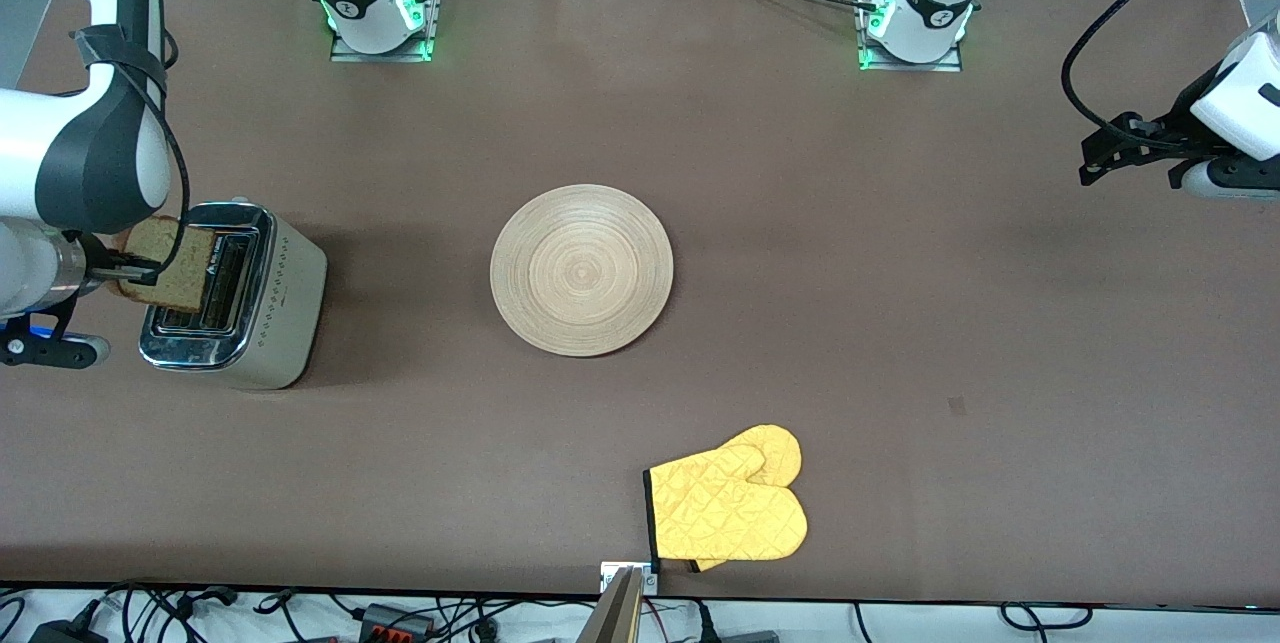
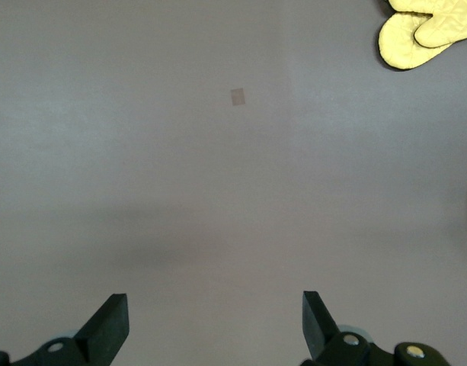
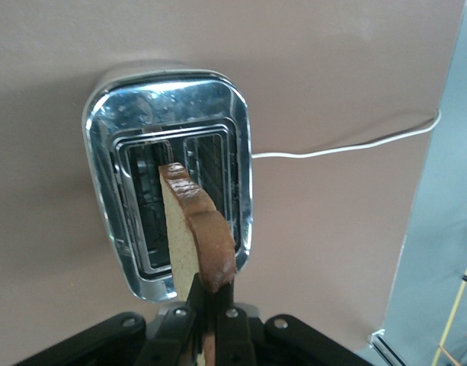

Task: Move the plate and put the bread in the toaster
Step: 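Carry the bread with the right gripper above the toaster slot, then lower the bread into the toaster slot with the right gripper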

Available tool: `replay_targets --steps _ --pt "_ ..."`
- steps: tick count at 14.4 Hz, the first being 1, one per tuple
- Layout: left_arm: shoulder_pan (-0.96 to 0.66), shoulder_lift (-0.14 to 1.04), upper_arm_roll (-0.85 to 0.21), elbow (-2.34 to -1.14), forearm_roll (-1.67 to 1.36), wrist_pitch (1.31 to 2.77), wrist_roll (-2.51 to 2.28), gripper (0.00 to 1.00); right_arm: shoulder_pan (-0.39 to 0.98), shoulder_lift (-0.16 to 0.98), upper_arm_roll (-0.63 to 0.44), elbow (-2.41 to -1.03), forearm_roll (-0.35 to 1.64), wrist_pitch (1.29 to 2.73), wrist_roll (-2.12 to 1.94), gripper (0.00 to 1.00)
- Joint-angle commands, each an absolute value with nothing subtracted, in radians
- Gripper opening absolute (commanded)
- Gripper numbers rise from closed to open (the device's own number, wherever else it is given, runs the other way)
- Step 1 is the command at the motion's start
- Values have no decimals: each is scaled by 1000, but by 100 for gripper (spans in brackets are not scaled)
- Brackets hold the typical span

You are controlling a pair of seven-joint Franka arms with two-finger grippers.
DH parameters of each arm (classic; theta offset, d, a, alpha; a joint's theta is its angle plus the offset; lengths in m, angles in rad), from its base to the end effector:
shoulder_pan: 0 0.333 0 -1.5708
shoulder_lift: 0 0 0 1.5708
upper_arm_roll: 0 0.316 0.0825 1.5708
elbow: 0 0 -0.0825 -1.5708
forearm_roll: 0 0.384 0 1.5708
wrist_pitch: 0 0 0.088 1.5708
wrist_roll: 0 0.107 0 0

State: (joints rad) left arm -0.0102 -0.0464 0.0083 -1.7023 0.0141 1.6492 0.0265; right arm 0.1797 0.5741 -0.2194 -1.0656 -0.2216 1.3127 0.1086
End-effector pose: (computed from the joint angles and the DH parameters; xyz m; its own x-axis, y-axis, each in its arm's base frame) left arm 0.5447 0.0005 0.5945 0.9995 -0.0295 -0.0071 -0.0296 -0.9995 -0.0135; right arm 0.6771 -0.0125 0.4925 0.9456 -0.1985 -0.2579 -0.0954 -0.9268 0.3633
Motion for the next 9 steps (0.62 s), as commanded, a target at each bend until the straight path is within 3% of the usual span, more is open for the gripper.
replay_targets --steps 1,9 --pt "2 -35 -5 -1674 20 1626 20 100 175 597 -215 -1029 -180 1312 152 0" --pt "2 -35 -6 -1674 20 1626 20 100 169 601 -215 -1048 -167 1310 149 0"
